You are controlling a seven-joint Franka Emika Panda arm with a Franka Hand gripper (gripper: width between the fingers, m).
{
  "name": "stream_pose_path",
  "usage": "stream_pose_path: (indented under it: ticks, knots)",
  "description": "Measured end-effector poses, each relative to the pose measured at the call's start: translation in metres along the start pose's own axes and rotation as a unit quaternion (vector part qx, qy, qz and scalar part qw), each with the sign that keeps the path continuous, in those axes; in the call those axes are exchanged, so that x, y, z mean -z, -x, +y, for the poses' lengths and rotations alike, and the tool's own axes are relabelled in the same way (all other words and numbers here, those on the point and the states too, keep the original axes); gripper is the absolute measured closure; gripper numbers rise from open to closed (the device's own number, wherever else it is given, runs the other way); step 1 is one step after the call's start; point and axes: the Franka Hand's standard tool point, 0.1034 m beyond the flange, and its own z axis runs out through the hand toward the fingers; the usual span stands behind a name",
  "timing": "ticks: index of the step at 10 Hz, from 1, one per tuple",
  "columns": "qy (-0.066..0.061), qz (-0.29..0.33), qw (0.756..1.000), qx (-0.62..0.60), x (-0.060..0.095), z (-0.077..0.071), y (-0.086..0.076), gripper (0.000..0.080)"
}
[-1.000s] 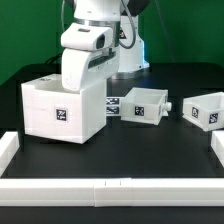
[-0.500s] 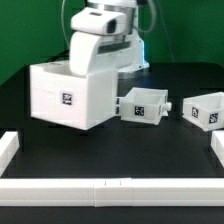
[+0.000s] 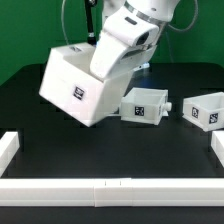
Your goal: Assemble drawer
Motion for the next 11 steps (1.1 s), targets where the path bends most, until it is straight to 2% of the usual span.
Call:
stream_pose_path:
  ticks: [2,3,4,6,7,8,9,10,11]
  knots:
    - [0.001,-0.062,0.998,0.003,0.012,0.016,0.013,0.0768]
    - [-0.007,-0.094,0.996,-0.005,0.012,0.014,0.016,0.0768]
    - [-0.013,-0.128,0.992,0.006,0.009,0.009,0.011,0.0768]
    - [-0.021,-0.171,0.985,0.02,0.006,0.004,0.005,0.0768]
    - [-0.026,-0.213,0.977,0.018,0.005,0.001,0.005,0.0768]
    - [-0.018,-0.272,0.962,-0.016,0.006,0.01,0.001,0.0768]
    - [-0.005,-0.309,0.949,-0.057,0.001,0.014,-0.009,0.0768]
    - [-0.002,-0.352,0.933,-0.073,-0.007,0.013,-0.014,0.0768]
    - [-0.006,-0.378,0.923,-0.072,-0.011,0.014,-0.016,0.0768]
